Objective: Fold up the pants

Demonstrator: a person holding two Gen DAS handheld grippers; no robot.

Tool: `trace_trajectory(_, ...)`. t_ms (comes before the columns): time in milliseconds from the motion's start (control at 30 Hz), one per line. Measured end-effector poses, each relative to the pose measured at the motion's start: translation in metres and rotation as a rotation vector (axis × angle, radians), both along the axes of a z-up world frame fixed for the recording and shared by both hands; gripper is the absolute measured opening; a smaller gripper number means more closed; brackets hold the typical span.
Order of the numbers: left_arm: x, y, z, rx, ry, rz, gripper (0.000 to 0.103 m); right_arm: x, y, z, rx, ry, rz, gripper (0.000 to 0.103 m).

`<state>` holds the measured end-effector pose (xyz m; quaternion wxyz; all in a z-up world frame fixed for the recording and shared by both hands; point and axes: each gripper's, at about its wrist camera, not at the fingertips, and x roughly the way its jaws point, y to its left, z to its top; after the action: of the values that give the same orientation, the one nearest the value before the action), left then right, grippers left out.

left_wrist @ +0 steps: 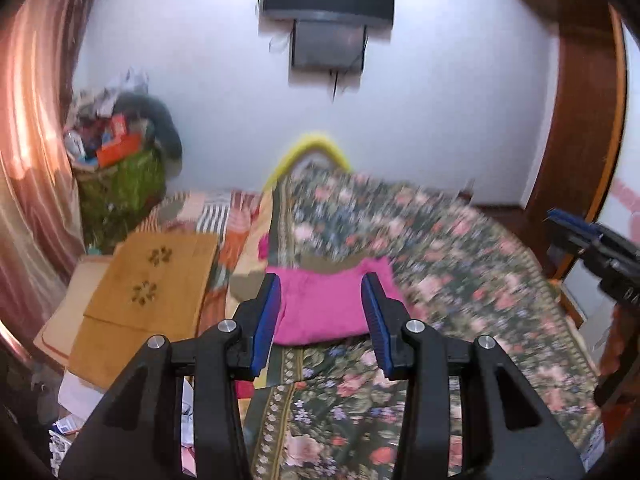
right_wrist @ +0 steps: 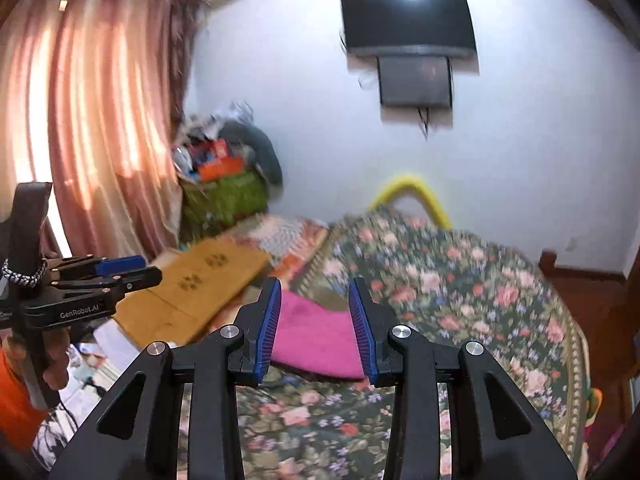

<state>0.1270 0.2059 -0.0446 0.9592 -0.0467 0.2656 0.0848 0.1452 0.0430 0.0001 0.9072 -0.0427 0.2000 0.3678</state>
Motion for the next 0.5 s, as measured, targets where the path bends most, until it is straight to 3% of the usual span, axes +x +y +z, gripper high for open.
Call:
trace_trajectory(233,-0.088,-0.044,0.050,0.057,-0.183,-0.011,0.045,-0.074,-0.018,0.031,0.069,-0.107,0.036,0.032)
trace_trajectory(367,-0.126,-0.062,0.063,0.092,-0.264,-0.006,0.060,-0.106,-0.025,0.037,0.101,-0.136,0.042,0.033)
trace_trajectory(500,-0.151,-0.072,0.067,0.100,-0.314,-0.011,0.077,-0.124,-0.031,0.038,0.128,-0.167,0.039,0.053)
